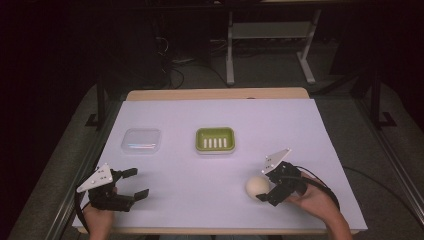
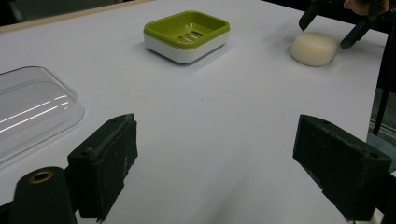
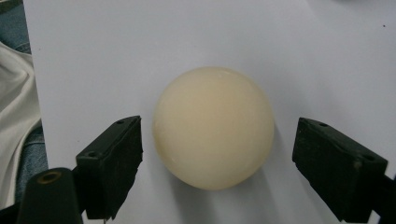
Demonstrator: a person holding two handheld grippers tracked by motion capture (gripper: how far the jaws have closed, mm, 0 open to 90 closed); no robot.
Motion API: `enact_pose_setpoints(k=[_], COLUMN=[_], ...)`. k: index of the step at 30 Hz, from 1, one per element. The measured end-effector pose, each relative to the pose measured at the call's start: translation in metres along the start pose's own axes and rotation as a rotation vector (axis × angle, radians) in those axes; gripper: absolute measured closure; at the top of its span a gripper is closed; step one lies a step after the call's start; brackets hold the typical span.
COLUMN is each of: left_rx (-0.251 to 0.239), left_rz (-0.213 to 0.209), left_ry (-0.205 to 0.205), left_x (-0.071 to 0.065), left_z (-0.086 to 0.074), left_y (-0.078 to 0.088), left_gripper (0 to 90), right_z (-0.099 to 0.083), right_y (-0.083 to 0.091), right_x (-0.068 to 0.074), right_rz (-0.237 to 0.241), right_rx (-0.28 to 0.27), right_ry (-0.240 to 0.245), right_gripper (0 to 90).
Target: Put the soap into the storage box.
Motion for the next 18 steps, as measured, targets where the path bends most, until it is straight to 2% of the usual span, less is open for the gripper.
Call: enact_pose_setpoints(k=[3, 18], left_rx=[0.000, 0.000], left_rz=[-0.001, -0.002], left_ry=[0.002, 0.003], left_x=[0.000, 0.000], left_z=[0.000, 0.000], left_y=[0.000, -0.001], left_gripper=[13.1, 13.1], right_z=[0.001, 0.003], right_y=[-0.002, -0.015], right_x=[0.000, -0.001], right_rz=[0.003, 0.019], right_rx=[0.009, 0.045], right_ry=[0.013, 0.014], right_gripper=[15.5, 15.8])
Point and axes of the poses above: each handheld gripper's, and its own axes: y roughly backward along the jaws, z roughly out of its top, x roughly to its left, the point moved 5 cm from there along -y, roughly forward along the jaws, and after that the axes turned 6 degrees about z, right-handed, at the moved point
